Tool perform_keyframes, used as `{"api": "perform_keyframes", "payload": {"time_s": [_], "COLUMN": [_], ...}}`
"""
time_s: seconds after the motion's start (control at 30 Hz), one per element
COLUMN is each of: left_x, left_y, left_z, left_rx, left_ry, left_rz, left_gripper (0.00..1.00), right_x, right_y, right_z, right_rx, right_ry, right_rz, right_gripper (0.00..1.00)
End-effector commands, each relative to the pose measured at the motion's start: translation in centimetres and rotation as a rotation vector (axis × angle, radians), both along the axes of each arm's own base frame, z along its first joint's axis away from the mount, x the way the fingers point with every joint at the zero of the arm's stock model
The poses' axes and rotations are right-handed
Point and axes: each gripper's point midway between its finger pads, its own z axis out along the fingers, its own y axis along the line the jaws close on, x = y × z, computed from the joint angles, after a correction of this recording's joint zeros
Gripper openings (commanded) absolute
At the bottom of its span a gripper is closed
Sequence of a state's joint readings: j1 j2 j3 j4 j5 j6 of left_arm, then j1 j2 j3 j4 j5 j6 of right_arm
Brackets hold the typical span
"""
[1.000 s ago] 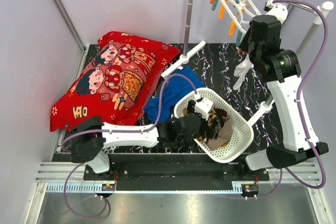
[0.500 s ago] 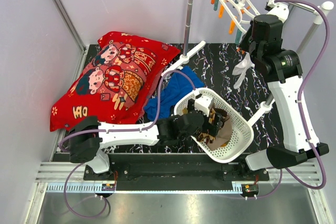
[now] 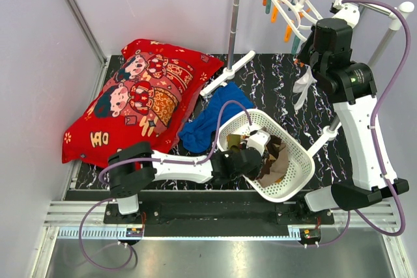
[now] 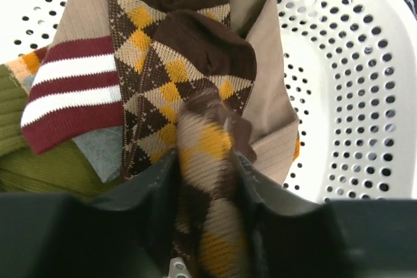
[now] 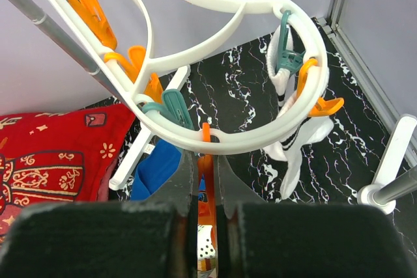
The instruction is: Remove the socks clipped to the hanger
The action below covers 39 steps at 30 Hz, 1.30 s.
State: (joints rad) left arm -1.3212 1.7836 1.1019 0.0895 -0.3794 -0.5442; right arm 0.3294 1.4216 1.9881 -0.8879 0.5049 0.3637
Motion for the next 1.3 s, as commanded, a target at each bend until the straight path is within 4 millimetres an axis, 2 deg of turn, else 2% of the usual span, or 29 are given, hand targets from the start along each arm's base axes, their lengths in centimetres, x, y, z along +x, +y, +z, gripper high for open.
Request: {"api": "perform_keyframes", "payload": {"time_s": [0.0, 0.13, 0.3, 0.4, 0.43, 0.5, 0.53, 0.57, 0.6, 0.63, 0.67, 0.73, 0.77, 0.83, 0.9, 0.97, 1.0, 1.1, 1.13, 1.2, 1.23, 1.27], "left_x": [0.6, 1.6, 4.2, 5.0, 5.0, 4.9, 4.8, 5.2, 5.2, 5.6, 5.8, 6.3, 6.4, 7.0, 7.2, 7.9, 8.4, 9.7, 10.5, 11.0, 11.6, 12.0], "left_y": [-0.9, -1.8, -2.4, -2.7, -2.9, -2.8, -2.8, -3.1, -2.9, -2.7, -2.8, -2.3, -2.1, -1.5, -1.4, -1.3, -1.7, -2.4, -2.6, -3.6, -4.0, -4.7], "left_z": [4.3, 7.6, 9.2, 7.1, 5.7, 2.7, 1.8, 1.7, 0.7, 1.1, 1.9, 4.8, 7.6, 10.4, 14.3, 16.4, 18.2, 19.5, 20.8, 21.1, 22.4, 22.0], "left_rx": [-0.114, -0.137, -0.154, -0.137, -0.115, -0.072, -0.053, -0.051, -0.014, -0.003, -0.009, -0.026, -0.065, -0.079, -0.131, -0.136, -0.166, -0.182, -0.202, -0.227, -0.254, -0.254], "left_ry": [-0.062, -0.149, -0.249, -0.211, -0.200, -0.169, -0.160, -0.152, -0.141, -0.155, -0.170, -0.222, -0.252, -0.313, -0.366, -0.420, -0.439, -0.465, -0.480, -0.494, -0.511, -0.517], "left_rz": [0.012, 0.004, 0.041, 0.041, 0.040, 0.044, 0.039, 0.048, 0.048, 0.055, 0.059, 0.071, 0.076, 0.088, 0.083, 0.071, 0.063, 0.053, 0.064, 0.047, 0.053, 0.051], "left_gripper": [0.25, 0.19, 0.19, 0.25, 0.28, 0.38, 0.40, 0.45, 0.48, 0.53, 0.69, 0.83, 0.91, 0.99, 0.99, 0.99, 0.99, 0.99, 0.99, 0.99, 0.99, 0.99], "right_x": [-0.7, -0.8, -0.8, -0.7, -0.7, -0.7, -0.6, -0.6, -0.7, -0.7, -0.6, -0.8, -0.8, -0.9, -1.1, -1.2, -1.5, -1.6, -1.6, -1.7, -1.7, -1.8], "right_y": [0.2, 0.1, 0.5, 0.6, 0.5, 0.5, 0.6, 0.6, 0.6, 0.7, 0.8, 0.8, 0.8, 0.8, 1.0, 1.4, 1.4, 1.5, 1.6, 1.7, 1.9, 2.2], "right_z": [3.0, 3.3, 3.5, 3.5, 3.5, 3.6, 3.6, 3.7, 3.7, 3.8, 3.7, 3.9, 3.9, 4.2, 4.6, 5.0, 5.3, 5.8, 5.9, 6.3, 6.4, 6.5], "right_rx": [0.047, 0.050, 0.058, 0.061, 0.061, 0.062, 0.065, 0.068, 0.070, 0.073, 0.073, 0.078, 0.076, 0.080, 0.103, 0.137, 0.149, 0.180, 0.186, 0.207, 0.217, 0.230], "right_ry": [-0.100, -0.108, -0.114, -0.114, -0.115, -0.120, -0.122, -0.124, -0.125, -0.129, -0.126, -0.133, -0.133, -0.140, -0.153, -0.162, -0.172, -0.186, -0.190, -0.200, -0.205, -0.208], "right_rz": [0.010, 0.011, 0.027, 0.031, 0.030, 0.027, 0.030, 0.032, 0.033, 0.035, 0.041, 0.042, 0.042, 0.043, 0.053, 0.066, 0.069, 0.066, 0.067, 0.072, 0.077, 0.092], "right_gripper": [0.05, 0.05, 0.05, 0.05, 0.05, 0.05, 0.05, 0.05, 0.05, 0.05, 0.05, 0.05, 0.05, 0.05, 0.05, 0.05, 0.05, 0.04, 0.05, 0.04, 0.04, 0.04]}}
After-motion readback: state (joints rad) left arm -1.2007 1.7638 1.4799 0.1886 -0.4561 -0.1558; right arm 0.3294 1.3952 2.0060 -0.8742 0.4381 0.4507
